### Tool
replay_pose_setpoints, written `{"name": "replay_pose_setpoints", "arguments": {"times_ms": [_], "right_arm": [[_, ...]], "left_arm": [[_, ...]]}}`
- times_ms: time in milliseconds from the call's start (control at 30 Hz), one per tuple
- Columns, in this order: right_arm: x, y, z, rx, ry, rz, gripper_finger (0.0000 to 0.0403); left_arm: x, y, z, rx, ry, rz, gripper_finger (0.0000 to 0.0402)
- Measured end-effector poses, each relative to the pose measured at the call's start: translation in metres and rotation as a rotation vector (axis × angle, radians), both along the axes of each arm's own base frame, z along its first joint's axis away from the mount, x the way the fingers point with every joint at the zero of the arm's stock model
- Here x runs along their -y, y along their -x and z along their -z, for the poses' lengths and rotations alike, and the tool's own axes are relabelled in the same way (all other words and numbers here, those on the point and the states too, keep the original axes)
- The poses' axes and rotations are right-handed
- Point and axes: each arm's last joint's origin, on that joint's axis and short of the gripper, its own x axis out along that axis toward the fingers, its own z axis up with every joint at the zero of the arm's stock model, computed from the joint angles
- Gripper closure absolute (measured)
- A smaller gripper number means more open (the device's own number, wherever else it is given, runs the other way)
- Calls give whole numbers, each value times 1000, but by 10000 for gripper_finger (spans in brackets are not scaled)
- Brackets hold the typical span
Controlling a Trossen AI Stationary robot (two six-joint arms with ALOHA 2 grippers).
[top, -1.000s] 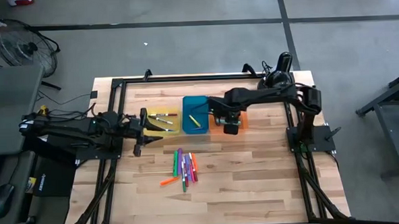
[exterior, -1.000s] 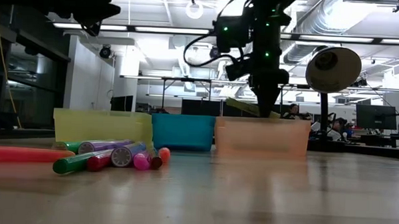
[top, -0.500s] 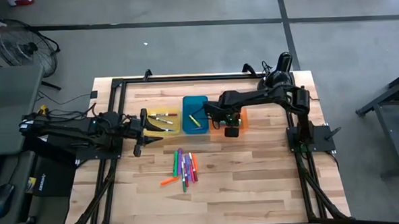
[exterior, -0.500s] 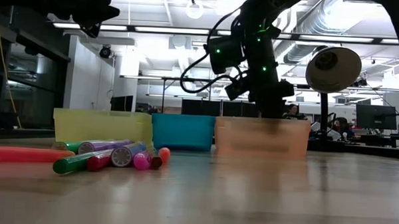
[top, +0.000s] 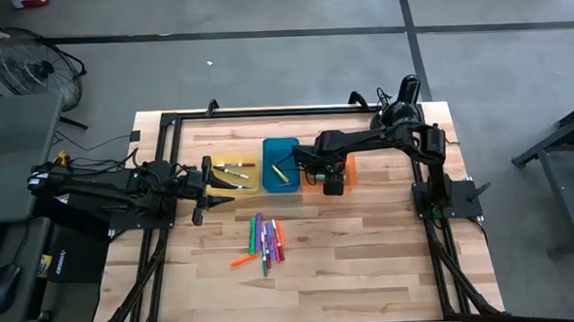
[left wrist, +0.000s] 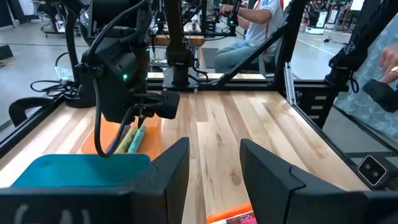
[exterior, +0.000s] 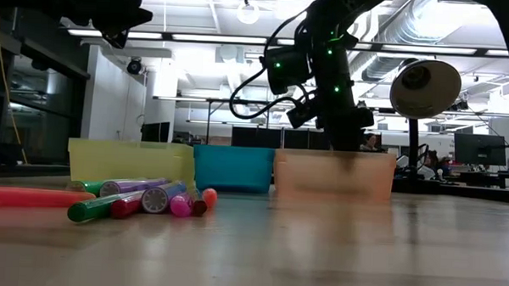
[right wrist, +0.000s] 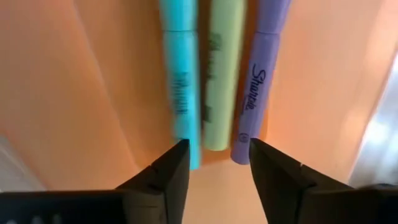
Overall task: Pick & Place Markers
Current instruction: Put the right orange pen into the blue bin
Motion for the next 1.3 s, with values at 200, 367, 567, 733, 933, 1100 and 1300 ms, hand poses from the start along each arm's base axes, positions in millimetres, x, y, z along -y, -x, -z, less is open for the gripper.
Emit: {"name": "replay_pose_setpoints", "arguments": {"times_ms": [200, 367, 567, 733, 933, 1100, 1300], "right_arm": [[3, 1, -14, -47, 107, 56, 231], [4, -5, -43, -10, 191, 173, 231], [-9, -23, -81, 178, 138, 329, 242], [-32, -39, -99, 350, 68, 445, 248], [-67, -51, -101, 450, -19, 469, 247], [-94, -59, -103, 543, -16, 478, 246], [-121, -68, -101, 624, -47, 439, 249]], "left_arm": [[0, 0, 0, -3, -1, 0, 264], [0, 0, 3, -29, -5, -3, 264], [0, 1, 5, -51, -8, -3, 264], [0, 1, 5, -52, -10, -3, 264], [0, 1, 5, -56, -12, -2, 264], [0, 1, 7, -74, -18, -1, 264], [0, 1, 9, -93, -15, 3, 264]]}}
